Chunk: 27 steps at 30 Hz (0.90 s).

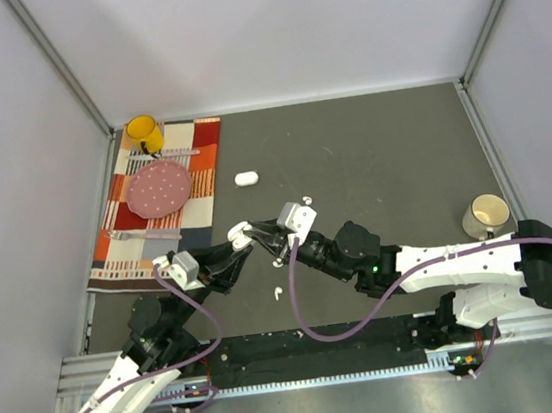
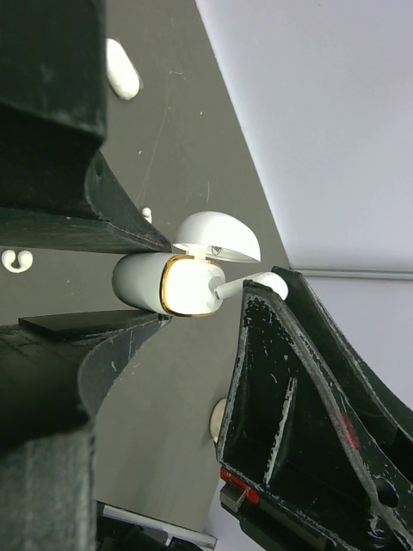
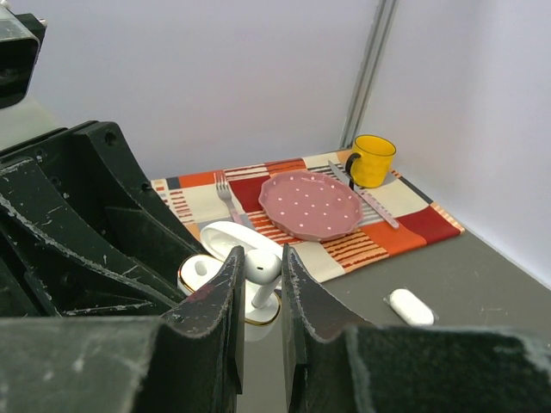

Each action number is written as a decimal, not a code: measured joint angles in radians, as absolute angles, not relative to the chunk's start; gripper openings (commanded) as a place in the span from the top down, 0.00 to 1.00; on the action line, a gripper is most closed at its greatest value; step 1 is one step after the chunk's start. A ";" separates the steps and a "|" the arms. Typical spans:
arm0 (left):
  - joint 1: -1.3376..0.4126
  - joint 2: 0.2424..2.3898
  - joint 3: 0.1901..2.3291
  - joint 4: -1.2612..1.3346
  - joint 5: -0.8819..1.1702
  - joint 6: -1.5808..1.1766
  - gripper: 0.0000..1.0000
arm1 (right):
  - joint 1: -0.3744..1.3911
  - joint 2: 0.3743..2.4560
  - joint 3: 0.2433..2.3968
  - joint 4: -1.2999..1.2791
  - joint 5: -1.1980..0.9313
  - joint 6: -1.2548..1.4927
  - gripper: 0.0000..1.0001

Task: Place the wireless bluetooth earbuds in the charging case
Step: Place the earbud in the charging case.

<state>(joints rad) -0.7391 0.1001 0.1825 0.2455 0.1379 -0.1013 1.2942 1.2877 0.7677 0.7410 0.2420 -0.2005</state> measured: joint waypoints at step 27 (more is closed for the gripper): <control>-0.739 0.065 0.173 0.235 0.117 -0.111 1.00 | 1.311 1.288 0.769 0.714 0.235 -0.244 1.00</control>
<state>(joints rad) -0.7395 0.0650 0.1734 0.2348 0.1173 -0.1112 1.3106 1.2877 0.7689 0.7143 0.2352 -0.2436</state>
